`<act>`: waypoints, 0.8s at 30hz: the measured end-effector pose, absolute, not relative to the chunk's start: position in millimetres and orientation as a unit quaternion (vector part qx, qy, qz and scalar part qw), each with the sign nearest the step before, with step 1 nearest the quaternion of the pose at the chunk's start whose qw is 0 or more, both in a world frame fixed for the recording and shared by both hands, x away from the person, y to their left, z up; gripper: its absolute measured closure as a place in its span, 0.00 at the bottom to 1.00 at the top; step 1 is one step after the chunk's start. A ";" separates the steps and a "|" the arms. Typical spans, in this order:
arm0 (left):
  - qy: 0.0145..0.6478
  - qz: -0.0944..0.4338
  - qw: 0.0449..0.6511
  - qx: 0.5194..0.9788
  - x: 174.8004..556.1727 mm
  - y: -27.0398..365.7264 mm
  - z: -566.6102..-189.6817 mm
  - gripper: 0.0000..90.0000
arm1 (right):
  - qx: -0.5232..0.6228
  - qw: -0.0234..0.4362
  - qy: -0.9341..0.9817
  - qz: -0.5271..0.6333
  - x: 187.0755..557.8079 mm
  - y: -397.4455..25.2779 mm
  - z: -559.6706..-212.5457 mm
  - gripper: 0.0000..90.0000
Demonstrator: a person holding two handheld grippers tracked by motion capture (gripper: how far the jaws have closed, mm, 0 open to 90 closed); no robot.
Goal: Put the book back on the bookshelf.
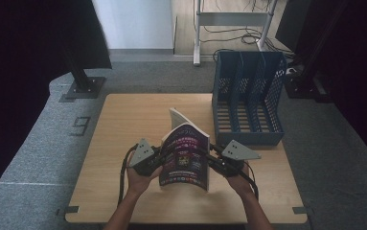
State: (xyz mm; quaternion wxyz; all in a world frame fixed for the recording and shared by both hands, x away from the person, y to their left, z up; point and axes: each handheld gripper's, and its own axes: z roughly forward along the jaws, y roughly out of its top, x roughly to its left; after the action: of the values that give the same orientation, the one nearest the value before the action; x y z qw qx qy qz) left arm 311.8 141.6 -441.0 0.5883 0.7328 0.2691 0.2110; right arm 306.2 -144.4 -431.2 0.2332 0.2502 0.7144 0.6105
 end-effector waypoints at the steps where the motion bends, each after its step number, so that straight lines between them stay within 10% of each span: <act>1: 0.271 0.208 0.590 0.731 312.7 142.6 -441.8 0.97 | 0.252 0.231 0.715 0.610 308.8 -143.3 -431.4 0.80; 7: 0.279 0.205 0.591 0.728 315.4 147.3 -443.9 0.95 | 0.263 0.248 0.720 0.592 311.9 -137.9 -429.8 0.87; 24: 0.311 0.217 0.577 0.723 327.3 154.1 -446.4 0.48 | 0.238 0.249 0.720 0.603 290.7 -152.6 -433.3 0.89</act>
State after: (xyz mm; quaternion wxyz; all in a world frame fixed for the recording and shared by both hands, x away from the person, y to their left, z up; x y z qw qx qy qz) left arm 327.3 154.1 -446.4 0.5772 0.7234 0.3106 0.2170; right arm 290.7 -152.6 -433.3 0.2495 0.2377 0.7197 0.6027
